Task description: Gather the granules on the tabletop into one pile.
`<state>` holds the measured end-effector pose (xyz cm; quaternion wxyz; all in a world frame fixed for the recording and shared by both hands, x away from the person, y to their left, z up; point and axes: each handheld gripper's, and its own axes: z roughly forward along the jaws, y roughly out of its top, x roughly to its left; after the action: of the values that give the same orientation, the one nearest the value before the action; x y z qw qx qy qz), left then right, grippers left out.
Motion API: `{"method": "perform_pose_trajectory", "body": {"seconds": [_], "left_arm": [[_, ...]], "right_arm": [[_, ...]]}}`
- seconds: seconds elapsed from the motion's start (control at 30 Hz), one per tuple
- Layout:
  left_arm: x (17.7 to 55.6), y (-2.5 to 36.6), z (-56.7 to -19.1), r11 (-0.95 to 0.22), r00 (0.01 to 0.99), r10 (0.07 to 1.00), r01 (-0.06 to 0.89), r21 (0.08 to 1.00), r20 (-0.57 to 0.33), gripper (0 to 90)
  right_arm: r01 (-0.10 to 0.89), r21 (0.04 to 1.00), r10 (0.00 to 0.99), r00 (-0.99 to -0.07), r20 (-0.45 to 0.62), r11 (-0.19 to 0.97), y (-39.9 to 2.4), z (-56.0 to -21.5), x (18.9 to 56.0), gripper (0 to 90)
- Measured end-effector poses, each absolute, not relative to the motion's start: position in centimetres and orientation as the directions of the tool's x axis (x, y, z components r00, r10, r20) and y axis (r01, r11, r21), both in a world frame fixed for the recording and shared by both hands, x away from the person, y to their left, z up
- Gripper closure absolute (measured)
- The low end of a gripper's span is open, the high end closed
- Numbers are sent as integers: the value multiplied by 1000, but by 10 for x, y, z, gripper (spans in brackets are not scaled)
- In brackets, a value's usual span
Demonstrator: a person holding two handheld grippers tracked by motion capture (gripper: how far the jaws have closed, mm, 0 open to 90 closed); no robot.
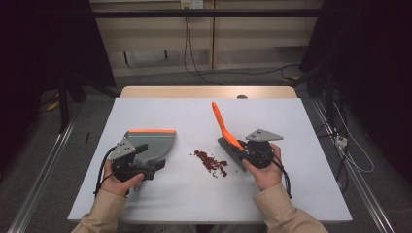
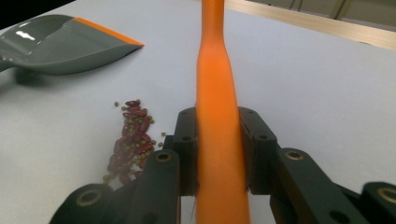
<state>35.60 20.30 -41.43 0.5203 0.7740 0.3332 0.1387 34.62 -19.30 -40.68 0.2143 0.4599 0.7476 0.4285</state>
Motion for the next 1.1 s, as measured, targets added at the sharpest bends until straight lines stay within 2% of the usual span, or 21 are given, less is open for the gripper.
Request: {"method": "perform_pose_trajectory", "body": {"seconds": [0.47, 1.1], "left_arm": [[353, 202, -412, -234, 736, 665, 365, 901, -125, 72], [352, 202, -410, -230, 735, 667, 361, 904, -123, 73]], "right_arm": [[533, 826, 931, -363, 28, 183, -198, -419, 331, 712], [505, 850, 947, -320, 22, 151, -148, -426, 334, 712]]}}
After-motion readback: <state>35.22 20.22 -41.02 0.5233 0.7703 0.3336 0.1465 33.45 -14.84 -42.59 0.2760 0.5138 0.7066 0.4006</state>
